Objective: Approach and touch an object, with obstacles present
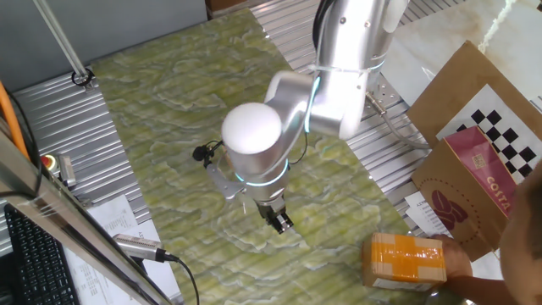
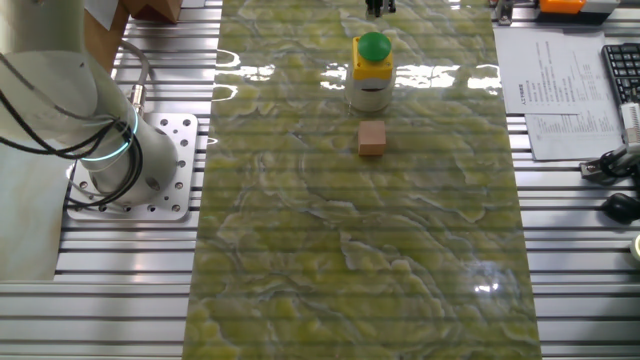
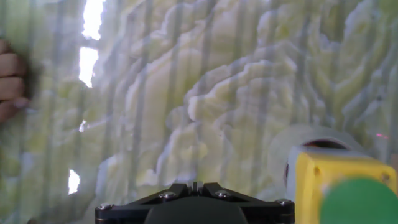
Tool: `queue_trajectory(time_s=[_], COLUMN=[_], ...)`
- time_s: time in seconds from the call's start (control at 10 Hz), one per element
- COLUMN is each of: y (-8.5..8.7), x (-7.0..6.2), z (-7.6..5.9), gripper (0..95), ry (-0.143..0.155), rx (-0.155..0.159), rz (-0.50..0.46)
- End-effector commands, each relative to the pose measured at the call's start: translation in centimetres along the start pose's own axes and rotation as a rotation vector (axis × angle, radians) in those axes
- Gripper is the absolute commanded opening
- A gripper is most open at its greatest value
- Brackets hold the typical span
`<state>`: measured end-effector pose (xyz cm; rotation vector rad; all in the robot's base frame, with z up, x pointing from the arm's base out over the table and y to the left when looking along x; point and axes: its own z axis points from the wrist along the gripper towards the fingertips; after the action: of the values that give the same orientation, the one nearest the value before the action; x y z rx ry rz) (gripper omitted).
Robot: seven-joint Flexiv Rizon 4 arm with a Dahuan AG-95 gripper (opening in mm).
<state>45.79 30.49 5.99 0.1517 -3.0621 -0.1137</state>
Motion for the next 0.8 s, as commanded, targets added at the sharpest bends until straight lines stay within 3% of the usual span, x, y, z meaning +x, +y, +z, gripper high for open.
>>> queue_trajectory(time_s=[0.1,0.8], y=[0.22,0.26], x=[-0.29,-0.35], z=[0.3,0.3], gripper=[0.0,0.0], ry=[0.016,0.032], rx=[-0.002,0.015], rz=[0.004,0.007])
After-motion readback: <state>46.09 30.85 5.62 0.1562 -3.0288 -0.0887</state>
